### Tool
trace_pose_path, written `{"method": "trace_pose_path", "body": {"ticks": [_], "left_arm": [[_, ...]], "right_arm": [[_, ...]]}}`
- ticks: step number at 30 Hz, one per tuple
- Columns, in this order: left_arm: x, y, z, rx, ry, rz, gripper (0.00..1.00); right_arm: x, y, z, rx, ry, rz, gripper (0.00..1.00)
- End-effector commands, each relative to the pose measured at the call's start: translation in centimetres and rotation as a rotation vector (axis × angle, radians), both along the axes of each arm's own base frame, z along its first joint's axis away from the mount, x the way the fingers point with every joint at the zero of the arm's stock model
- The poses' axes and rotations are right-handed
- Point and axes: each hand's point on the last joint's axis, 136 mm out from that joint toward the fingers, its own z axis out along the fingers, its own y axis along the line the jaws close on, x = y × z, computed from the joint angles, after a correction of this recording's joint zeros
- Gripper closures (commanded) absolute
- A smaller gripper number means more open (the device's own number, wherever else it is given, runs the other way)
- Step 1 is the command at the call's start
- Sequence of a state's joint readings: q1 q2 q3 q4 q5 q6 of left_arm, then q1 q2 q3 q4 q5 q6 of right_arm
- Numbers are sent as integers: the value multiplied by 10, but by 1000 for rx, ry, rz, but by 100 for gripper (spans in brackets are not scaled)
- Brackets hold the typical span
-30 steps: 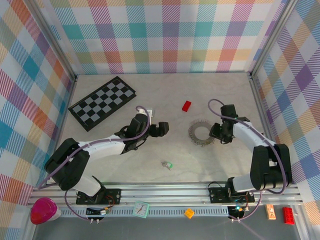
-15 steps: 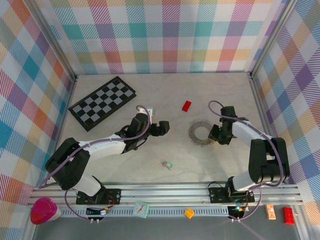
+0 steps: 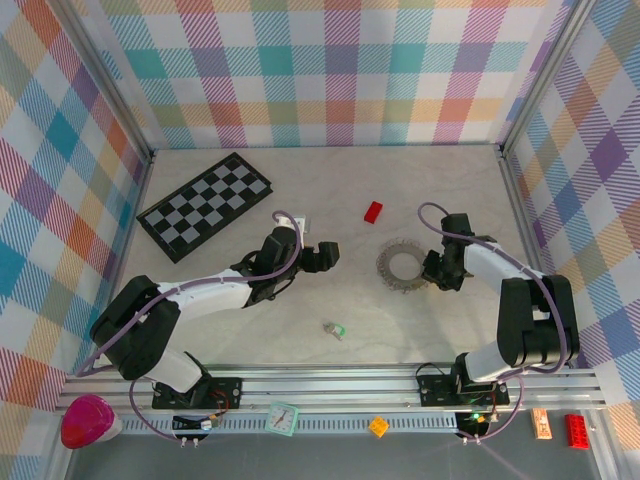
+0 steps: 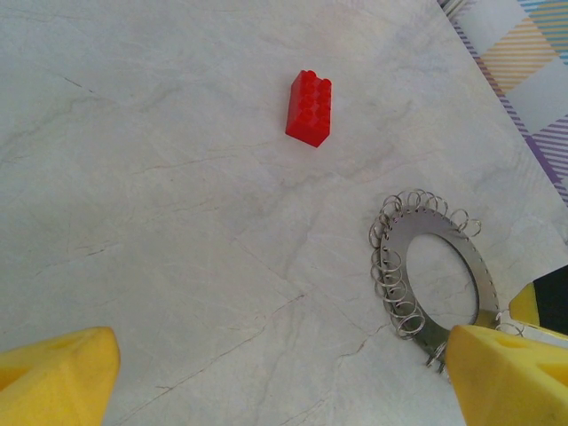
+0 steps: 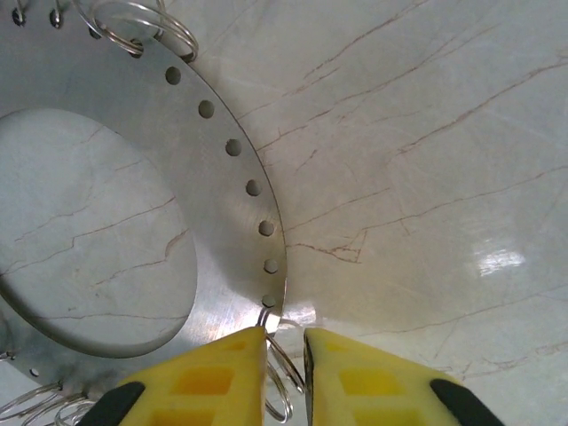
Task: Put the keys on the keyring
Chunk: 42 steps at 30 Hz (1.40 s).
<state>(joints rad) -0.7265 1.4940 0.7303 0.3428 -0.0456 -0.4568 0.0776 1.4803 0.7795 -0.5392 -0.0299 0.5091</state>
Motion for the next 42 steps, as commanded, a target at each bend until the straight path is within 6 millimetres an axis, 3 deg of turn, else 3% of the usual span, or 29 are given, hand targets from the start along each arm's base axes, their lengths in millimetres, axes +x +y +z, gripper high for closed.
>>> {"method": "trace_pose_path", "body": {"ticks": [1, 15, 21, 26, 33, 42], "left_arm": [[2, -7, 10, -23, -9, 4, 6], [1, -9, 11, -17, -5, 2, 6], [2, -9, 12, -17, -6, 3, 6], [2, -10, 15, -19, -10, 5, 6], [3, -8, 22, -20, -35, 10, 6], [6, 3, 42, 59, -172, -1, 5]], "right_arm": [[-3, -1, -4, 2, 12, -7, 83], [-1, 4, -6, 27, 21, 11, 83], [0, 5, 0, 34, 8, 14, 92], [2, 8, 14, 47, -19, 24, 100], [4, 17, 38, 73, -80, 99, 100], [8, 70, 89, 94, -307, 429, 100]]}}
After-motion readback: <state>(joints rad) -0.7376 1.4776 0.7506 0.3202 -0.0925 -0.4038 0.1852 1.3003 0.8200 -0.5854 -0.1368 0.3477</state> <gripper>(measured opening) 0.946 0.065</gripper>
